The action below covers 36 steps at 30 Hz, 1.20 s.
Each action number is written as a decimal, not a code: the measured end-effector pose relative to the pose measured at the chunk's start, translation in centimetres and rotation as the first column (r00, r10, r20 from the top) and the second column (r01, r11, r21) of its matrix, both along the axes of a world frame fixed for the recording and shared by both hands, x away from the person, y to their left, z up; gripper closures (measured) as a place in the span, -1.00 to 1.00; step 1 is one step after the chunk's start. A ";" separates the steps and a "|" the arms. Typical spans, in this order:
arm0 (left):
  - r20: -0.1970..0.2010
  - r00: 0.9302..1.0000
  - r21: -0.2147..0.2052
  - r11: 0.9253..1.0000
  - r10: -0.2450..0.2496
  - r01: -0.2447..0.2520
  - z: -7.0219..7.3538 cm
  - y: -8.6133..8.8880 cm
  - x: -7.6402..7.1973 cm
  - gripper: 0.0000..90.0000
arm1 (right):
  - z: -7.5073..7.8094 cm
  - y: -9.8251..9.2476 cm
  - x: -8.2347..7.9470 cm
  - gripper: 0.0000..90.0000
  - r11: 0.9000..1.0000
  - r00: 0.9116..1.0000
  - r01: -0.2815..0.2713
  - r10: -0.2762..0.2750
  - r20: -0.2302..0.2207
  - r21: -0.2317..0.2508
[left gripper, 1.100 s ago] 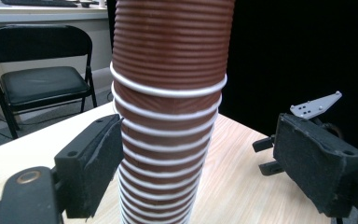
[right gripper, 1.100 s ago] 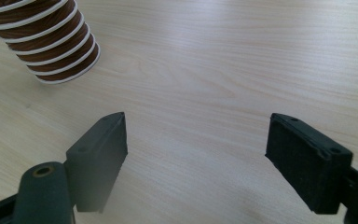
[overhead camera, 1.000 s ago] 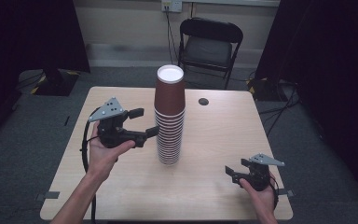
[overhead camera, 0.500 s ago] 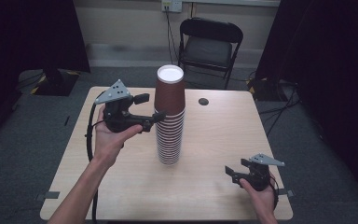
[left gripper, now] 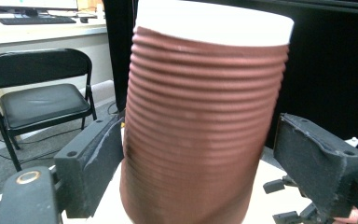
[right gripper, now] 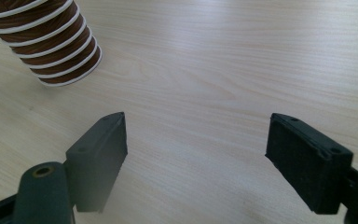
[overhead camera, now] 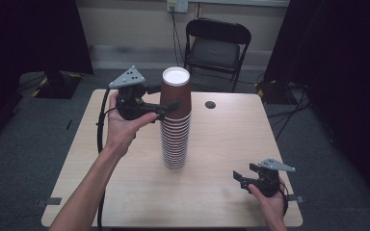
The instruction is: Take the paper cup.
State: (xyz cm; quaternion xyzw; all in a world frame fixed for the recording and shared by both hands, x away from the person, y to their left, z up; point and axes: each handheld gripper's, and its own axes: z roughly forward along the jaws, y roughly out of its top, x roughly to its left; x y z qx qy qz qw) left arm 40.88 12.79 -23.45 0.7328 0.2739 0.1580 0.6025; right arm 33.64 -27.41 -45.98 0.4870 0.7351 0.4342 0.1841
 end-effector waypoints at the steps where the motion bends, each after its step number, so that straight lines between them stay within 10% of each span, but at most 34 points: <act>1: 0.000 1.000 0.004 1.000 0.000 0.000 0.1 -0.1 0.2 -0.66 | 0.0 0.0 0.0 -0.55 1.000 1.000 0.000 0.000 0.001 0.001; 36: -0.040 0.999 0.113 0.993 0.019 -0.015 -2.3 -3.5 2.4 -0.83 | 0.0 0.0 0.0 -0.54 1.000 1.000 0.003 -0.003 -0.006 0.006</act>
